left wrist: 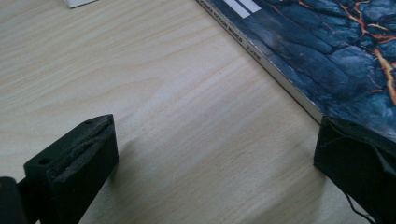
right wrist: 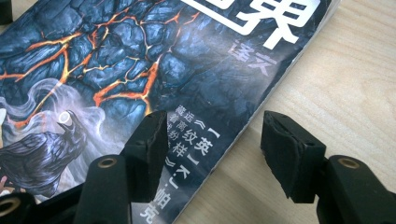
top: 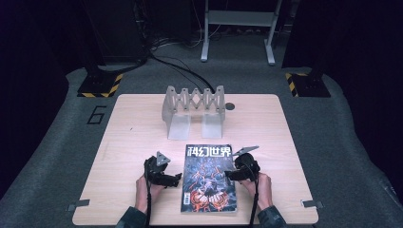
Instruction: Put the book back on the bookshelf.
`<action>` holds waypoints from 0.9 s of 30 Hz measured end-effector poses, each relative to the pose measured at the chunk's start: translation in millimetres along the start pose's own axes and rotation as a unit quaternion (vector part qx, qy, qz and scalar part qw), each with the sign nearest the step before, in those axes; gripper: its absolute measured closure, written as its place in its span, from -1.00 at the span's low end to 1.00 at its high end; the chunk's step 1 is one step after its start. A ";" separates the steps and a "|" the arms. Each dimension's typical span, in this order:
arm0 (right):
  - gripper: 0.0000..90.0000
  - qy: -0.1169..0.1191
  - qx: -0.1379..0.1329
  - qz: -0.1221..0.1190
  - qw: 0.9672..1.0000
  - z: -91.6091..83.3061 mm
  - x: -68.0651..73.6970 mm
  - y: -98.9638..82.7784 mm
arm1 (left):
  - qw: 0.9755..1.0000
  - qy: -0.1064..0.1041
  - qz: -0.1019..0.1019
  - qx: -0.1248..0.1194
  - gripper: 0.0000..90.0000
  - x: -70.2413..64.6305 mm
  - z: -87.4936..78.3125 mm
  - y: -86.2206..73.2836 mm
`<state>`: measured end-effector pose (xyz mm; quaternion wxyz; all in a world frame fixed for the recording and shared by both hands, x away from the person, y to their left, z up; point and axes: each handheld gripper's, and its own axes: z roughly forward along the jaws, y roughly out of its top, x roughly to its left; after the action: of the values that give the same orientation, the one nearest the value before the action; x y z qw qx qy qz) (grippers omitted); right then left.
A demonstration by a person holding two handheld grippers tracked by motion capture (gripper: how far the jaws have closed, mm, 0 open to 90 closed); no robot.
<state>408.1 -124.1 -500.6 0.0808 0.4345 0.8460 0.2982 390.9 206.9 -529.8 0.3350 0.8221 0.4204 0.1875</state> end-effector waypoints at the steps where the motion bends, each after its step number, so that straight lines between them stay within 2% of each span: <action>1: -0.08 0.002 0.003 0.004 1.000 0.5 0.1 0.8 | 1.000 0.000 -0.001 -0.002 -1.00 -2.0 0.7 0.4; 6: -0.10 0.004 0.007 0.002 1.000 3.2 -1.0 3.8 | 1.000 -0.001 0.001 -0.001 -1.00 -5.0 1.3 1.4; 9: -0.15 0.006 0.019 0.007 1.000 3.8 -1.6 6.4 | 1.000 -0.002 -0.002 -0.005 -1.00 -8.6 2.7 1.9; 10: -0.17 0.017 0.030 0.010 0.999 4.3 -3.0 8.0 | 1.000 -0.002 0.003 -0.002 -1.00 -8.2 2.1 2.1; 13: -0.19 0.011 0.029 0.013 0.999 5.3 -2.2 9.1 | 1.000 -0.002 0.001 -0.002 -1.00 -8.4 2.1 2.0; 16: -0.21 0.015 0.040 0.009 0.999 5.8 -2.8 11.6 | 1.000 -0.002 0.002 -0.002 -1.00 -8.3 2.1 2.0; 17: -0.21 0.013 0.044 0.018 0.999 5.7 -1.7 12.6 | 1.000 -0.002 0.002 -0.003 -1.00 -8.2 2.2 2.0; 21: -0.23 0.012 0.061 0.016 0.998 7.0 -0.9 17.0 | 1.000 -0.001 0.002 -0.003 -1.00 -8.4 2.3 2.0; 23: -0.23 0.012 0.061 0.010 0.998 7.7 -1.3 17.7 | 1.000 -0.001 0.001 -0.004 -1.00 -8.6 2.5 1.9; 27: -0.22 0.011 0.068 0.014 0.998 8.5 -0.6 20.4 | 1.000 -0.001 0.003 -0.003 -1.00 -8.4 2.3 2.0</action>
<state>425.9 -111.8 -495.8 0.0378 0.4478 0.8588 0.2459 388.5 198.3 -530.2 0.3374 0.8223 0.4175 0.1890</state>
